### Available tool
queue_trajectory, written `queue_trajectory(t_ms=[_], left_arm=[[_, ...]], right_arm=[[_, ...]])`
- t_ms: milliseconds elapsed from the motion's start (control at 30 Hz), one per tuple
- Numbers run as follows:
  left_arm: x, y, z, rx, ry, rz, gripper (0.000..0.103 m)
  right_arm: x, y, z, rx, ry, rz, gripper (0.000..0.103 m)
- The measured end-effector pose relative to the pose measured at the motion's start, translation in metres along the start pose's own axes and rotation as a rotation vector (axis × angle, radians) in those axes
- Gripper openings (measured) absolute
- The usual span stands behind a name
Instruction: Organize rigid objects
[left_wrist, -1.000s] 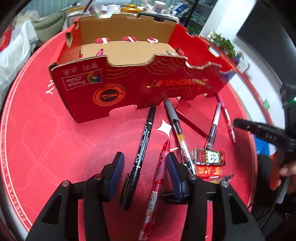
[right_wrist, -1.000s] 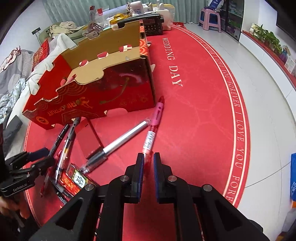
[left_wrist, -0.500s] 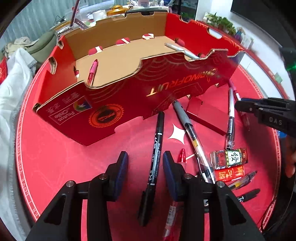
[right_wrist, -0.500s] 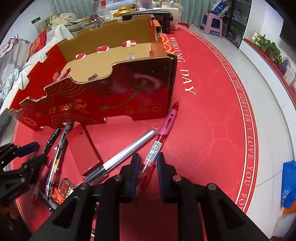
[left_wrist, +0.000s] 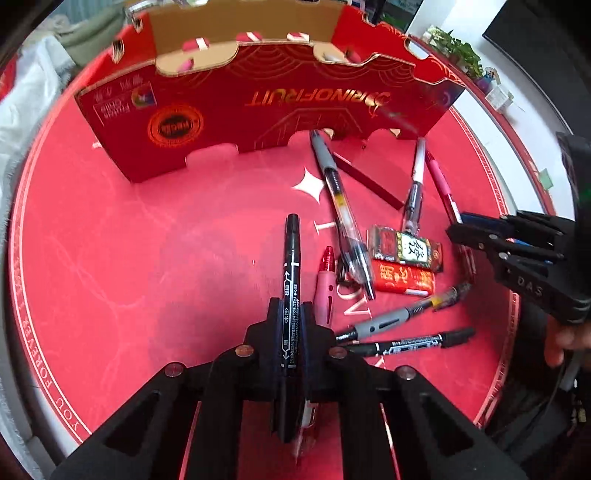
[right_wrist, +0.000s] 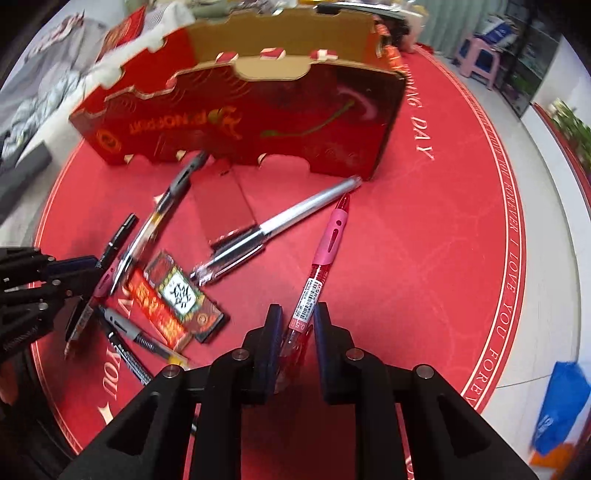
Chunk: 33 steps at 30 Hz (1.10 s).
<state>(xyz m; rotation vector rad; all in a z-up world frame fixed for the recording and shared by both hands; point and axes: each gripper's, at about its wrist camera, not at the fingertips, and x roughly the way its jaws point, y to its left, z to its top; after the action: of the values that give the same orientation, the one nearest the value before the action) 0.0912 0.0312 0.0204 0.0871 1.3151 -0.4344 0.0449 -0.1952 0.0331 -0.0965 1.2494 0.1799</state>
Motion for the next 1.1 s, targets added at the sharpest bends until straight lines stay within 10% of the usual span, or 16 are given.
queue_trajectory(t_ms=[200,600,1100], left_arm=[[0.008,-0.027,0.013,0.125,0.091,0.15,0.009],[-0.011,-0.024,-0.044,-0.135,-0.076,0.162,0.008],[-0.028,-0.042,-0.093,-0.172,-0.169,0.176,0.009]], right_arm=[[0.002,0.003,0.002,-0.03,0.018,-0.004,0.018],[-0.01,-0.002,-0.037,0.047,-0.025,0.024,0.014],[-0.037,0.004,-0.073,0.114,-0.151,0.1,0.013]])
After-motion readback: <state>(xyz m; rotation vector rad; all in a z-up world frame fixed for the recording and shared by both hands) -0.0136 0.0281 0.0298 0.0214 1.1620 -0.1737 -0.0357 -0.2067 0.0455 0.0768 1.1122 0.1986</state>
